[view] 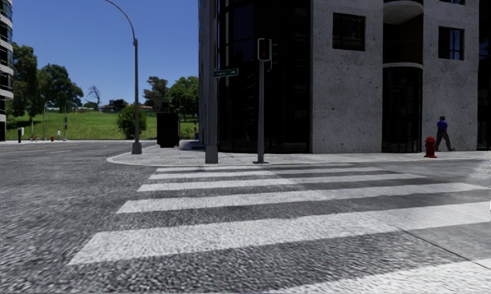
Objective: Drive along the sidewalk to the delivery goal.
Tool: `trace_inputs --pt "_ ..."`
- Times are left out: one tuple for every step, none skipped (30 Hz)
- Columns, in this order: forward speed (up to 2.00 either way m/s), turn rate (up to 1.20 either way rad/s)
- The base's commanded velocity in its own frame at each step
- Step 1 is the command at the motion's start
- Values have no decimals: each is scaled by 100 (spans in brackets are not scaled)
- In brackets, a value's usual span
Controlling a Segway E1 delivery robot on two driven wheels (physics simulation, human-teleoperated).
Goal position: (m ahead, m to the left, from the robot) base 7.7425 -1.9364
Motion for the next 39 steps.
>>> trace_inputs --pt "140 -38" --pt "140 -38" --pt "140 -38" --pt "140 -38" --pt "140 -38" --pt "140 -38" --pt "140 -38" --pt "140 -38" --pt "140 -38" --pt "140 -38" --pt "140 -38" --pt "140 -38" --pt "140 -38" --pt "140 -38" --pt "140 -38" --pt "140 -38" --pt "140 -38" --pt "140 -38" --pt "140 -38" --pt "140 -38" --pt "140 -38" --pt "140 -38" --pt "140 -38" --pt "144 -38" --pt "152 -38" --pt "173 -38" --pt "173 -38" --pt "200 -38" --pt "200 -38" --pt "200 -38" --pt "200 -38" --pt "200 -38" --pt "200 -38" --pt "200 -38" --pt "200 -38" --pt "200 -38" --pt "200 -35" --pt "200 -27" --pt "200 -27"
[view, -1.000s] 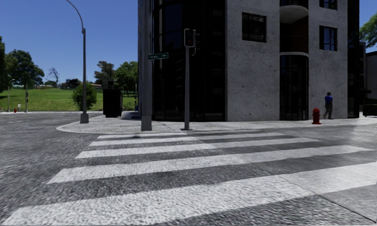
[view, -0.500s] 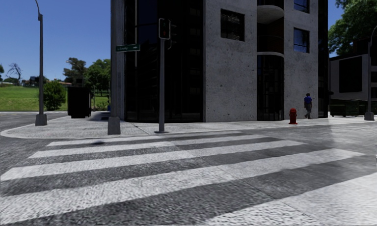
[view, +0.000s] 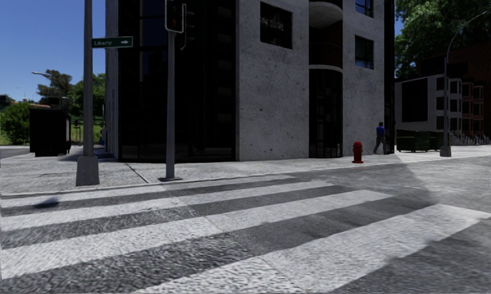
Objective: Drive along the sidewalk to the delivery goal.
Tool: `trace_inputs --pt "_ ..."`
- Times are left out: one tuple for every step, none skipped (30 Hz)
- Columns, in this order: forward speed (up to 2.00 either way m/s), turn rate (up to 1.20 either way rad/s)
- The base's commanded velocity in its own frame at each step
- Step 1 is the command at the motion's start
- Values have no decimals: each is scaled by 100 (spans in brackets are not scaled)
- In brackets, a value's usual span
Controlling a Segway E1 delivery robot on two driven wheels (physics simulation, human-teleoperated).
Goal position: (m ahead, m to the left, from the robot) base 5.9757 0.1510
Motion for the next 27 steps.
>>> trace_inputs --pt "200 -10" --pt "200 -2" --pt "200 0" --pt "200 0" --pt "200 0" --pt "200 0" --pt "200 0" --pt "200 0" --pt "200 0" --pt "200 0" --pt "200 0" --pt "200 0" --pt "200 0" --pt "200 0" --pt "200 0" --pt "200 0" --pt "200 0" --pt "200 0" --pt "200 0" --pt "200 0" --pt "200 0" --pt "200 0" --pt "200 0" --pt "200 0" --pt "200 0" --pt "200 0" --pt "200 0"
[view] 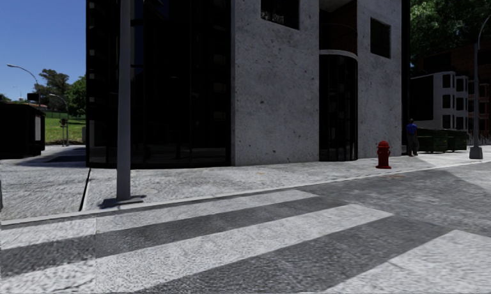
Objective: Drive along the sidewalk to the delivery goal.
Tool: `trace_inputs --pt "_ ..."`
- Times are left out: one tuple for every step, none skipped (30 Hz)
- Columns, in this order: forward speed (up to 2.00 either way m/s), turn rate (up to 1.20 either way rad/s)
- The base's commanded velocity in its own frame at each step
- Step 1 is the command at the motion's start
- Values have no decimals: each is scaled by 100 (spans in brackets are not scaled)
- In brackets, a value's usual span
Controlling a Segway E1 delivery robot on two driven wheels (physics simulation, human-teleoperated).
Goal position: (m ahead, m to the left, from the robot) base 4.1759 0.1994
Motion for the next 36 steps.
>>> trace_inputs --pt "200 0" --pt "200 0" --pt "200 0" --pt "200 0" --pt "200 0" --pt "200 0" --pt "200 6" --pt "200 13" --pt "200 20" --pt "200 24" --pt "195 24" --pt "195 24" --pt "190 25" --pt "188 25" --pt "188 25" --pt "188 25" --pt "188 25" --pt "187 26" --pt "187 26" --pt "181 36" --pt "178 39" --pt "174 39" --pt "168 39" --pt "164 39" --pt "160 39" --pt "159 39" --pt "159 39" --pt "158 39" --pt "158 39" --pt "158 39" --pt "158 39" --pt "158 39" --pt "158 39" --pt "158 39" --pt "158 39" --pt "158 39"
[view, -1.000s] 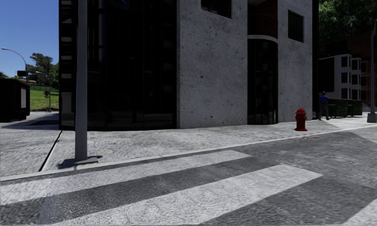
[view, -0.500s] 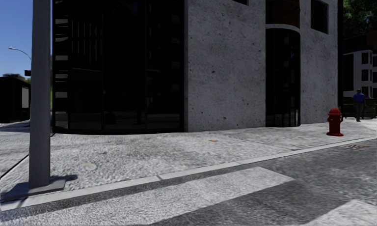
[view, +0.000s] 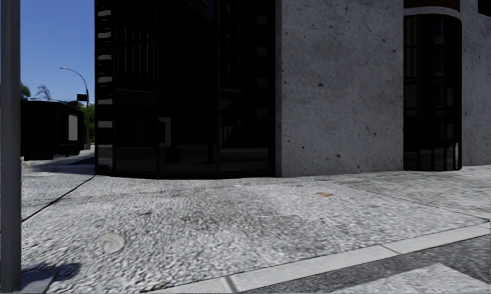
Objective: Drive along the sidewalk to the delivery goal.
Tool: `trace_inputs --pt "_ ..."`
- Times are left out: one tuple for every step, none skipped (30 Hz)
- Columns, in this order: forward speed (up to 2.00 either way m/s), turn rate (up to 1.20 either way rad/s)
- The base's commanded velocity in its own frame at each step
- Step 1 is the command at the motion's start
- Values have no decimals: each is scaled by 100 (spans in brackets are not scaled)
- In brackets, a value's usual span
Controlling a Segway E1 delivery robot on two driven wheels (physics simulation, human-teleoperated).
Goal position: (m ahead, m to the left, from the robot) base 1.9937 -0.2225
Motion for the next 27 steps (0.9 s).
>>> trace_inputs --pt "158 39" --pt "158 39" --pt "158 39" --pt "158 39" --pt "158 39" --pt "158 39" --pt "158 39" --pt "158 39" --pt "158 39" --pt "158 39" --pt "157 36" --pt "156 23" --pt "156 23" --pt "153 13" --pt "147 9" --pt "135 4" --pt "128 3" --pt "118 2" --pt "118 2" --pt "112 1" --pt "110 0" --pt "109 0" --pt "109 0" --pt "109 0" --pt "109 0" --pt "109 0" --pt "109 0"
